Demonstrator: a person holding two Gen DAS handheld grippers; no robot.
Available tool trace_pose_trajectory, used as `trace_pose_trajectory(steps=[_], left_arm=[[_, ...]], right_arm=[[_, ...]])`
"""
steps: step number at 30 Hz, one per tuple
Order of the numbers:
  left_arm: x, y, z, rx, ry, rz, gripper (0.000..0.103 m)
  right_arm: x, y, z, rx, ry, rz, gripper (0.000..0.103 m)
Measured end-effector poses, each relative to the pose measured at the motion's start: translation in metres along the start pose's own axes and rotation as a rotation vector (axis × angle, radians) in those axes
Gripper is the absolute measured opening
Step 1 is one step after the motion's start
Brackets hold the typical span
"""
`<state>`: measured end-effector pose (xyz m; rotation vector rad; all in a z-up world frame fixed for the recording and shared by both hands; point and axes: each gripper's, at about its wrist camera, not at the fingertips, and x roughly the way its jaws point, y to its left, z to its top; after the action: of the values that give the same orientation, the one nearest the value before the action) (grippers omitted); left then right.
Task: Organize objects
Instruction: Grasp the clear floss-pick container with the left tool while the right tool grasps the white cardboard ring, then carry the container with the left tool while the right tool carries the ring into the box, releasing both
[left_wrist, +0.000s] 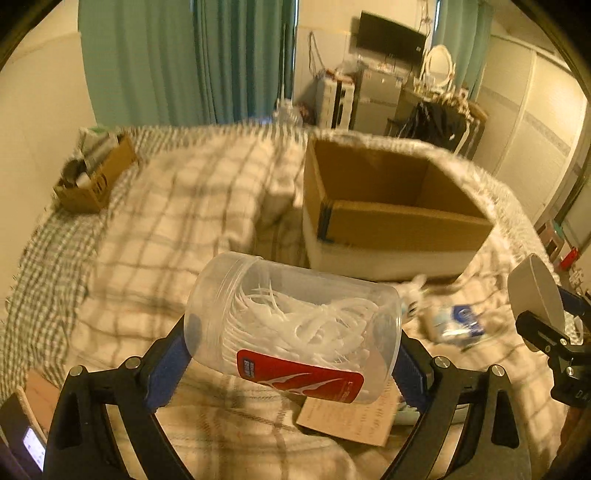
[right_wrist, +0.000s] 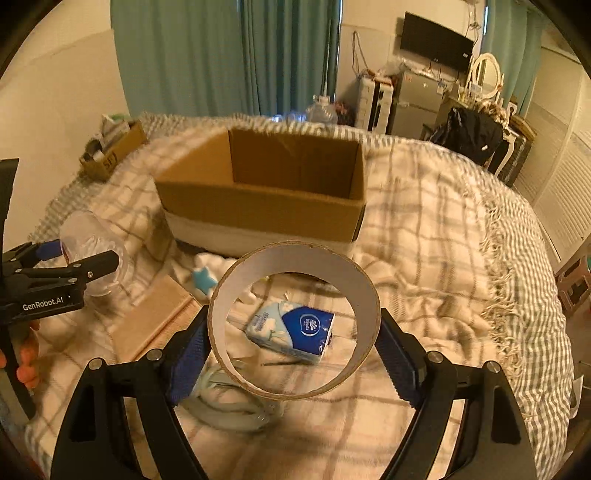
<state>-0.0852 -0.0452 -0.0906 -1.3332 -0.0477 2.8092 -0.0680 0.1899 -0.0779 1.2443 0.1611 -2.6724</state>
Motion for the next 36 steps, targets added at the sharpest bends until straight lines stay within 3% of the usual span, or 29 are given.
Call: trace_pose_trajectory(steps=[10,17,22,28,36], left_arm=[[-0.068,-0.024,0.041,0.028,-0.125,-0.054,0.096],[-0.071,-0.035,0.085,0.063,-0.174,-0.047,0.096],[-0.045,-0.050,0.113,0.101,-0.176,-0.046,0.096],[0.015,-0.070,0.130,0.141,-0.119,-0.047,0.096],[0.096,-0.087,0.131,0.185,-0.033,-0.060,0.096]], right_arm=[[-0.076,0.004,0.044,-0.056,-0.143,0.026,0.083],[-0.085,-0.001,0.090,-0.080,-0.190,0.037,0.083],[-0.056,-0.014,0.130,-0.065,-0.171,0.049,0.083],[0.009,-0.027,0.171,-0.029,-0.109,0.050,0.083],[0.096,-0.042,0.178,0.023,-0.020,0.077,0.083]])
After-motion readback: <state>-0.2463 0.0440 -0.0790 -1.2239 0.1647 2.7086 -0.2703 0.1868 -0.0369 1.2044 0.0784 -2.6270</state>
